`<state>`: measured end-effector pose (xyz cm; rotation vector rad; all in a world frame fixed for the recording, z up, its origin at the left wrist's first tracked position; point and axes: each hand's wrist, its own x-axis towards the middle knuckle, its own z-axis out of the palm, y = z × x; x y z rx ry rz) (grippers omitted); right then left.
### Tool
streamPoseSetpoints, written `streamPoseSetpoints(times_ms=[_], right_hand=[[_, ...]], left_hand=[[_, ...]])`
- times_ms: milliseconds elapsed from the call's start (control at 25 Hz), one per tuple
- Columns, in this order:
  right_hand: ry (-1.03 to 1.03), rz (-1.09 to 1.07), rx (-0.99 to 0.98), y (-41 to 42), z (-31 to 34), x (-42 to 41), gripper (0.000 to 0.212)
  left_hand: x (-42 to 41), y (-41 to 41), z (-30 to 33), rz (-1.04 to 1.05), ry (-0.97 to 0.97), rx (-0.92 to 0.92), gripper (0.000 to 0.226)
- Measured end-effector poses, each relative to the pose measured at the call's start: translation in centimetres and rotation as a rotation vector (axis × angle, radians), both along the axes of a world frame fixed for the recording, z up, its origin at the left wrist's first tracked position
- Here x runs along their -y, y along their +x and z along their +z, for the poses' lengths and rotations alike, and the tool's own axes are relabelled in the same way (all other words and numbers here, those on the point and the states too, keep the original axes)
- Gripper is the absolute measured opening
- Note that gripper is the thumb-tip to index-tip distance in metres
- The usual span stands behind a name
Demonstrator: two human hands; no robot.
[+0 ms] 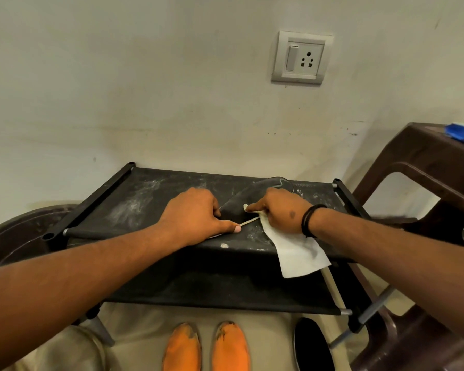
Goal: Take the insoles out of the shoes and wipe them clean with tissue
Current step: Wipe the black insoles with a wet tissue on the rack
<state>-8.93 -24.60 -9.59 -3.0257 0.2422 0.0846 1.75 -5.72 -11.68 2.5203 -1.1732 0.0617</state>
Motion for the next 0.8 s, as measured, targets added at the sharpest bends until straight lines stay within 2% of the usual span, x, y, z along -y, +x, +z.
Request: streamPoseSetpoints(times_ms=[160,280,320,440,600,720,800], right_hand=[[0.163,0.117,-0.028,-0.6,-0.6,-0.9,0.047],[0.015,0.000,-0.011,0.2,0.2,0.2,0.050],[0.030,0.026,-0.020,0.1,0.3,-0.1,0.049],[0.197,0.128,-0.052,-0.7,0.2,-1.6,0.046],[-0.043,-0.029,-0.001,-0.2,0.2,-0.2,0.050],[0.136,0.132,-0.040,-1.1,-0.2,-2.4,0.044],[0.137,0.101,-0.025,-1.1,0.3,-1.4,0.043]], left_hand=[[0.0,-0.1,0.0,-0.001,-0.002,0.015,0.060],[0.0,-0.1,0.1,-0.005,-0.008,0.003,0.059],[-0.1,-0.1,0.2,-0.005,-0.009,0.003,0.059],[-0.1,-0.2,0.2,0.000,0.004,0.016,0.059],[0.0,-0.1,0.2,0.004,0.006,0.004,0.060],[-0.2,-0.3,0.2,-0.001,0.001,0.019,0.057],[-0.2,-0.3,0.3,-0.003,-0.004,0.021,0.056]])
